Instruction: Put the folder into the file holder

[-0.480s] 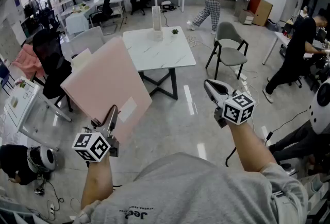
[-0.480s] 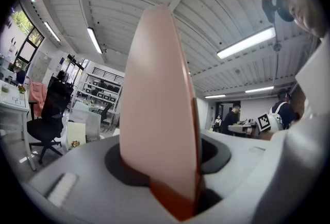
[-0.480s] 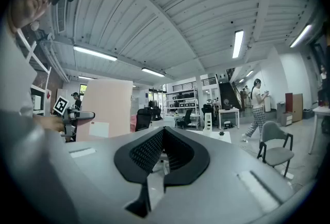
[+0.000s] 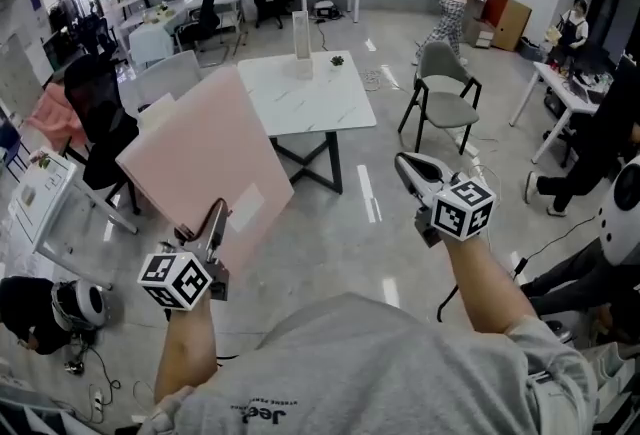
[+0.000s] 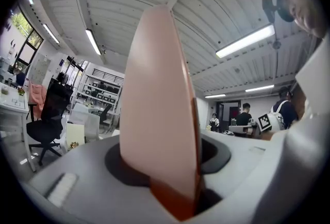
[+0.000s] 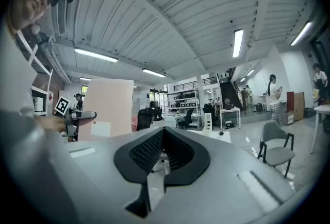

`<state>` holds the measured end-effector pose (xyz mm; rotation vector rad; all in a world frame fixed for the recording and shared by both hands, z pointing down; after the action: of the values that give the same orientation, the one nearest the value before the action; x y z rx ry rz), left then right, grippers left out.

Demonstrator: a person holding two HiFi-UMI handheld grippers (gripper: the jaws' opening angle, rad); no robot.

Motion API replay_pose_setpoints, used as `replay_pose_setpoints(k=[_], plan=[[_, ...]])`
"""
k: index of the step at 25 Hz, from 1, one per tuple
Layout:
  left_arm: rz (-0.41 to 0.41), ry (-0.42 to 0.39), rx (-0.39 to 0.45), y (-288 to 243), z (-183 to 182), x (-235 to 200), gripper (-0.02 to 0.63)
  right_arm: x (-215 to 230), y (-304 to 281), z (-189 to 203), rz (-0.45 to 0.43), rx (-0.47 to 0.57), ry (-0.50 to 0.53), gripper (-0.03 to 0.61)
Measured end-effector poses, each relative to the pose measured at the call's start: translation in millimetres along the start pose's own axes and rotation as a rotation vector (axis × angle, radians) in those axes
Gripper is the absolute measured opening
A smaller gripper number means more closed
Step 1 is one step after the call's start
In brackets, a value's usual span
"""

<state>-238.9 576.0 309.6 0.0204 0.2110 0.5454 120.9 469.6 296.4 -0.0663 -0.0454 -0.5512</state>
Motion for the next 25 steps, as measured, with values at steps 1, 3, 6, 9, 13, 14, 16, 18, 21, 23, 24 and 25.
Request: replay_pose_setpoints(k=[1,3,6,9,13,14,16,18,21,23,24,25], plan=[[-0.002,0.001,0.002,-2,0,3,0.262,3,2,0,-0.003,0.0,-0.005,0.003],[-0.005,0.002,0.007,-6,1,12,0.262,11,7,-1,-0.002,-0.001,-0.014,0.004],[-0.011,0.0,0.01,-16,5,26,0.261,27,14,0,-0.003,-0.003,-0.02,0.004],[-0.019,0.0,0.016,-30,10,41,0.261,46,20,0,-0.013,-0.001,-0.017,0.004],[-0.024,0.0,0.03,-50,17,63,0.262,71,28,-1,-0.031,0.01,-0.012,0.004],[-0.024,-0.001,0.032,-55,19,68,0.261,77,30,-2,-0.035,0.014,-0.012,0.003],[-0.023,-0.001,0.035,-66,20,77,0.261,89,32,-3,-0.04,0.02,-0.014,0.004],[-0.024,0.005,0.034,-74,20,84,0.261,98,34,-4,-0.045,0.021,-0.021,0.003],[-0.03,0.009,0.022,-81,19,87,0.261,105,33,-2,-0.051,0.016,-0.035,0.003],[-0.033,0.007,0.019,-86,17,84,0.261,110,29,-1,-0.051,0.014,-0.042,0.004],[-0.033,0.005,0.018,-90,16,82,0.261,113,26,0,-0.049,0.013,-0.046,0.004],[-0.033,0.005,0.018,-94,16,79,0.261,116,22,1,-0.047,0.013,-0.049,0.004]])
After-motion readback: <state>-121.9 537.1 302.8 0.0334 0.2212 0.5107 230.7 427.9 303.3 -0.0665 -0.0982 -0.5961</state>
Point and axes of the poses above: the fingertips, and each gripper's own axes: y backward along the fingers, x to its right, z out of its underside, the point moved 1 cm from there along y, backward along the fingers, and after that the axes turned 15 degrees about z, right-handed, at the moved point
